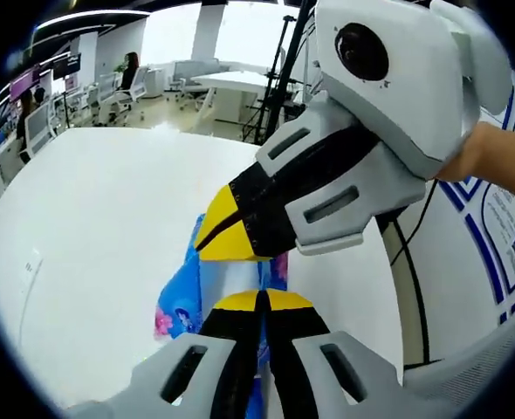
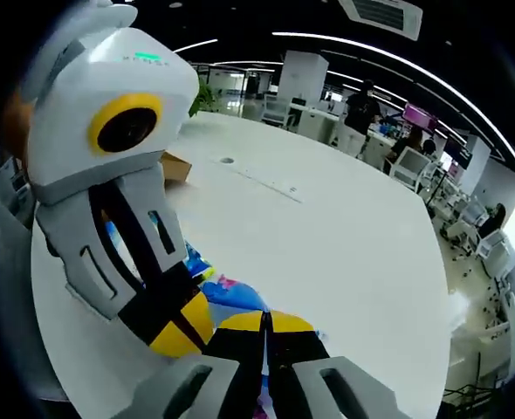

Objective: Operate the shoe box by opening the lid, removing the specified soft item, and placing it in the target area until the item is outside and the box remains undamaged.

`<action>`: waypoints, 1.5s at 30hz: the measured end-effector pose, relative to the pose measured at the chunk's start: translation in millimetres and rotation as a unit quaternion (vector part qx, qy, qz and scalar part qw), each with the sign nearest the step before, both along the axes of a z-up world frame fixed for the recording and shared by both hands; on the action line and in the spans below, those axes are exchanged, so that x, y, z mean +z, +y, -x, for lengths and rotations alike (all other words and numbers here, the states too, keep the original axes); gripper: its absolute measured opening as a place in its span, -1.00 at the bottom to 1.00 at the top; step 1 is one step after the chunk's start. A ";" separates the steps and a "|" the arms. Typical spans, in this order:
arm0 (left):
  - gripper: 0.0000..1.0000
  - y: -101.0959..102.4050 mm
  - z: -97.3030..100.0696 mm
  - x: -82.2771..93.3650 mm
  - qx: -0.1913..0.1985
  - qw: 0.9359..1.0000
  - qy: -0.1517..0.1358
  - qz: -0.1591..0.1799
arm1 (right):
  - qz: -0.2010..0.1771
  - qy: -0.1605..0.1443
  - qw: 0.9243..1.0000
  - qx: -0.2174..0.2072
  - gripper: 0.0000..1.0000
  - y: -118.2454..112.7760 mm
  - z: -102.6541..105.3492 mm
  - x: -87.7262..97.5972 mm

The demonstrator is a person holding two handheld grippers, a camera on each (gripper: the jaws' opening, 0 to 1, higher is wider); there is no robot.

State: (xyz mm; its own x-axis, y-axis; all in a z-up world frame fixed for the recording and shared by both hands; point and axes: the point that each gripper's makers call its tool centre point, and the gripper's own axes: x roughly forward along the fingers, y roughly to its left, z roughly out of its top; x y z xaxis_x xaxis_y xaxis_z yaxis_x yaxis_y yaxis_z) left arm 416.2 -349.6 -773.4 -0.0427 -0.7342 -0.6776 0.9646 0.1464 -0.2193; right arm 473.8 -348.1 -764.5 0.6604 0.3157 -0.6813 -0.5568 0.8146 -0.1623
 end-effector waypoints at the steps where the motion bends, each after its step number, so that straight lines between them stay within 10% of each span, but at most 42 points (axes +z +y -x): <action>1: -1.00 -0.4 0.1 -0.1 0.000 1.000 0.000 0.000 | -0.001 0.001 1.000 -0.001 -1.00 -0.1 -0.3 -0.6; 45: -1.00 -8.1 -7.8 -2.4 0.027 1.000 -0.006 0.013 | -0.017 0.010 0.999 -0.051 -1.00 -7.1 -8.1 -13.3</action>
